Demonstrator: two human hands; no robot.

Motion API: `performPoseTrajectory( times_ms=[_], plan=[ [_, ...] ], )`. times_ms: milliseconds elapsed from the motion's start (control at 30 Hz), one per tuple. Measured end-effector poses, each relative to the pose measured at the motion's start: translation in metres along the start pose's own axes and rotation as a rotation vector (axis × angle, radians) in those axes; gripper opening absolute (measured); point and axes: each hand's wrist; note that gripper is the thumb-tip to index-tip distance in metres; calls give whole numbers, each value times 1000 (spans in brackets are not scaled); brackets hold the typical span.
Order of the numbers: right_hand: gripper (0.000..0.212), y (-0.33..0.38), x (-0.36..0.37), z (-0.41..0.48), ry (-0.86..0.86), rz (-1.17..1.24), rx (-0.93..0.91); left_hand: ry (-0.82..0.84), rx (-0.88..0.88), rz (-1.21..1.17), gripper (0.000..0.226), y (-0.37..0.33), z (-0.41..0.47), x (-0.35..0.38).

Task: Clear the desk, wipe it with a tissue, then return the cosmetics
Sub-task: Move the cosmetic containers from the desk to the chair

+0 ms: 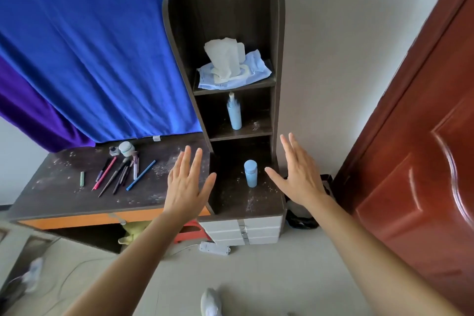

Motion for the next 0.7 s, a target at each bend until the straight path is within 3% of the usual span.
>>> performPoseTrajectory(
  times_ms=[200,433,700],
  plan=[
    [104,-8,36,40,136,0,40,59,40,-20,74,32,68,34],
    [110,-5,81,77,161,-16,210,192,154,-42,74,74,150,70],
    [119,-2,182,94,341,89,354,292,137,-53,74,109,165,119]
  ],
)
Point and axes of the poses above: each hand's wrist, its own z-axis towards the middle knuckle, its own x-axis out of the palm, y = z × x, and after that the axes turned 2 degrees about -z, right-handed
